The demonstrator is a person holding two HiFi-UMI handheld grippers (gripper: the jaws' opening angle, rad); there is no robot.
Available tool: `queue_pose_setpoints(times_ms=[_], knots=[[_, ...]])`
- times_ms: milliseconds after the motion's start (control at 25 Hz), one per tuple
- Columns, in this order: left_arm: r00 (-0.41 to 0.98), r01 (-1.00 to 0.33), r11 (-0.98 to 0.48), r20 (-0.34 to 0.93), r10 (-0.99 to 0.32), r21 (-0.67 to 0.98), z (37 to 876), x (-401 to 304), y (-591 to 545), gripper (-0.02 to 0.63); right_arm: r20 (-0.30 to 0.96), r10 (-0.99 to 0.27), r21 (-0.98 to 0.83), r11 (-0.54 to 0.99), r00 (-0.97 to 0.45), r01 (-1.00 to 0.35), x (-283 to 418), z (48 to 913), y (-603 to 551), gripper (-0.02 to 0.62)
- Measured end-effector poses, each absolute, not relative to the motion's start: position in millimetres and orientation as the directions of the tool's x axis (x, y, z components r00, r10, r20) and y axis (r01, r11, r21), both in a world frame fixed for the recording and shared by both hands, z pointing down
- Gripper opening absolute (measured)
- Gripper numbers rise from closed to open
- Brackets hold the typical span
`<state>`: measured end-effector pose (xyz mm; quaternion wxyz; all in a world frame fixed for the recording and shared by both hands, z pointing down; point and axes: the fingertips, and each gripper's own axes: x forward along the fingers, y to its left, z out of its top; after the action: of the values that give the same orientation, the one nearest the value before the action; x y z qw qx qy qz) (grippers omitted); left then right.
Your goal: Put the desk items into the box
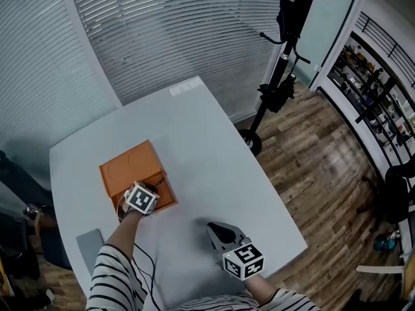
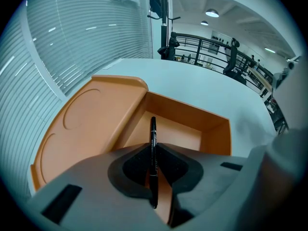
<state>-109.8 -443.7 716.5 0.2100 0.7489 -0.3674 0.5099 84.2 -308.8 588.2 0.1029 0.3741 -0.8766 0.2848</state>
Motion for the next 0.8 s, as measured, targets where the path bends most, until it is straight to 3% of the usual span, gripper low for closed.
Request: queue_pose_setpoints(times_ms=[800], knots=[[0.236,-0.752,-0.651,0.879,-0.414,-0.105,687,-108,-439,0.080,0.386,-0.625,-0.406,0.545,-0.678,-0.734,92,574,-288,0.028]])
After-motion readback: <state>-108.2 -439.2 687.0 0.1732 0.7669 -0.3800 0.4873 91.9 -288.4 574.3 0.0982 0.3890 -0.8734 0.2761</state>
